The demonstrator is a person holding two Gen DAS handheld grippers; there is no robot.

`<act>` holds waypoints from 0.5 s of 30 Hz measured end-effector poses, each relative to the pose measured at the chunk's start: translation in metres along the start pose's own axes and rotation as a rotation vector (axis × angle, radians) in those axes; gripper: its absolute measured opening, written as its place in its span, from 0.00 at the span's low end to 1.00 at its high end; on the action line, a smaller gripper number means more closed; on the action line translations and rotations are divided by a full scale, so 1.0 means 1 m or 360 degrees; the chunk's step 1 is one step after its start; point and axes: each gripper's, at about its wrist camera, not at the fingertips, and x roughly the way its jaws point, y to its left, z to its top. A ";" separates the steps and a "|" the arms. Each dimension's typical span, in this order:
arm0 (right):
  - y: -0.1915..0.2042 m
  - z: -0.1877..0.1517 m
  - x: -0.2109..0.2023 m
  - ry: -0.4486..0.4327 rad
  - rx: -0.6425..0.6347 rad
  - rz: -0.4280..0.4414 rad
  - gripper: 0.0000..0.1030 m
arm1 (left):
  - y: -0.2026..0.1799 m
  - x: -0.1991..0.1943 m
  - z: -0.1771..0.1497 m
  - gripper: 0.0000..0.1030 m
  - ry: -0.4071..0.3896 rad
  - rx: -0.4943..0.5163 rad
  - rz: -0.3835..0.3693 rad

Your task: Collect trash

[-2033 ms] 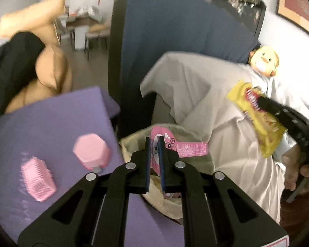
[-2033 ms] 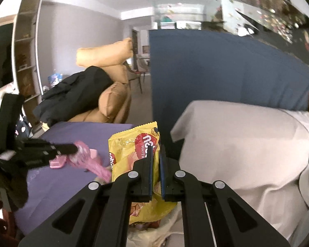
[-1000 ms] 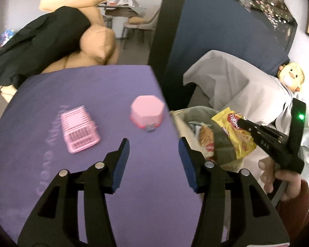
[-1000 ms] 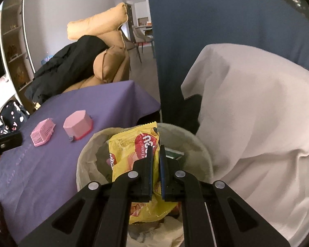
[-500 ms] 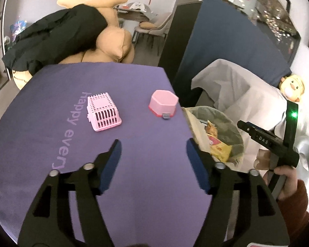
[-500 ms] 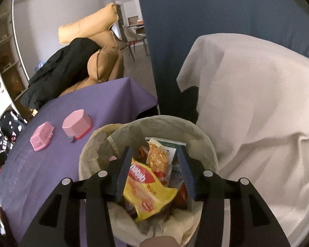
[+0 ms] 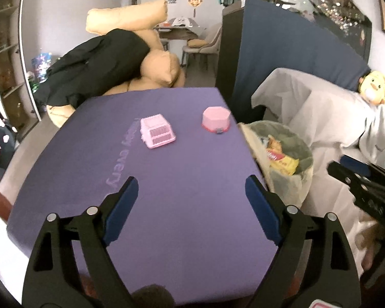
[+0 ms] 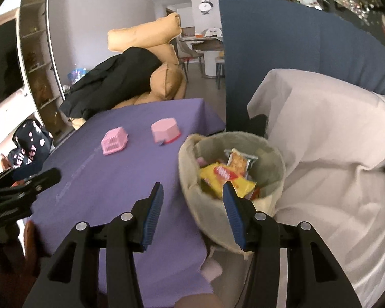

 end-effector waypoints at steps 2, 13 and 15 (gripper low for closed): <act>0.008 -0.009 -0.005 0.0026 -0.0010 -0.0017 0.44 | 0.002 -0.007 -0.003 0.79 -0.0021 -0.0002 0.0095; 0.025 -0.035 -0.016 0.0053 0.0076 0.0011 0.44 | 0.006 -0.024 -0.008 0.79 -0.0056 -0.0020 0.0230; 0.024 -0.036 -0.017 0.0039 0.0088 0.0011 0.44 | 0.005 -0.025 -0.007 0.79 -0.0062 -0.0014 0.0231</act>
